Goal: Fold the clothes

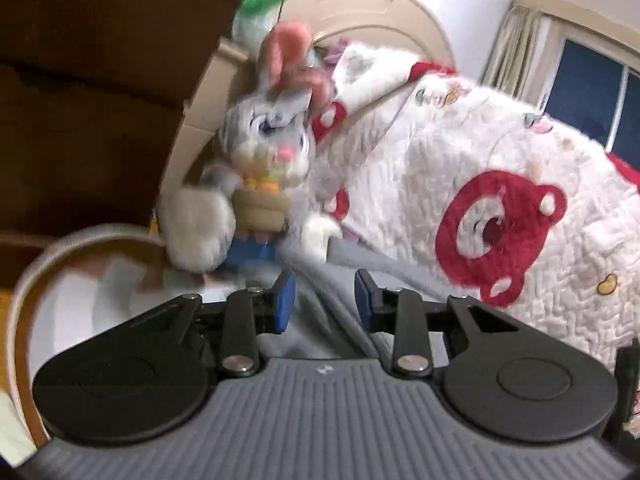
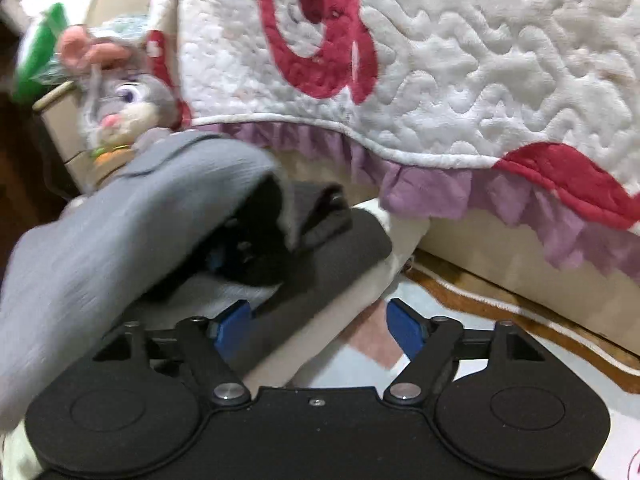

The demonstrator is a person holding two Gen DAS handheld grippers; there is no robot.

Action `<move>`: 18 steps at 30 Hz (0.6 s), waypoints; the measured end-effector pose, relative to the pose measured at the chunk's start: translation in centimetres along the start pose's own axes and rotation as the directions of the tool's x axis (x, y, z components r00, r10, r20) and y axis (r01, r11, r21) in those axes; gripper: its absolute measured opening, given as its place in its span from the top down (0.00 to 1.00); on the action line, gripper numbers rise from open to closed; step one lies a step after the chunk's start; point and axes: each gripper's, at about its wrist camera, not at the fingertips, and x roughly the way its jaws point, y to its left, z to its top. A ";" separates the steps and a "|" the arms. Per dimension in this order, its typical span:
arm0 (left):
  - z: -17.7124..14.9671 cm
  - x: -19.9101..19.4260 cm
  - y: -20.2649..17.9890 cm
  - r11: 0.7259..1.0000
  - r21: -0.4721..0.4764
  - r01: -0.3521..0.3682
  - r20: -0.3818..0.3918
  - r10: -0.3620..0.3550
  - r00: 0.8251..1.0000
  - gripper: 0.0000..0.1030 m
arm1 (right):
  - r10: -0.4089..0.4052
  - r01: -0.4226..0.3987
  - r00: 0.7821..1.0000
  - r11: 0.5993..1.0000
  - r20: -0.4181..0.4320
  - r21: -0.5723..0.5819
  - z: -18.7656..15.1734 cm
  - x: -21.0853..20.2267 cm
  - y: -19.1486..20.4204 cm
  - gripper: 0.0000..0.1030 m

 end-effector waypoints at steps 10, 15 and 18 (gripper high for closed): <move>-1.9 2.1 -3.5 0.985 0.089 0.145 -0.177 -0.128 0.976 0.70 | 0.393 -0.390 0.919 0.910 -0.005 -0.142 -1.7 -2.2 5.7 0.57; -4.4 3.5 -4.3 0.963 0.254 0.086 -0.265 -0.016 0.964 0.70 | 0.410 -0.415 0.910 0.897 -0.065 -0.153 -3.3 -0.4 8.1 0.76; -5.5 4.0 -4.7 0.943 0.331 0.028 -0.266 0.065 0.962 0.67 | 0.414 -0.426 0.905 0.887 -0.101 -0.179 -4.5 -0.5 7.9 0.76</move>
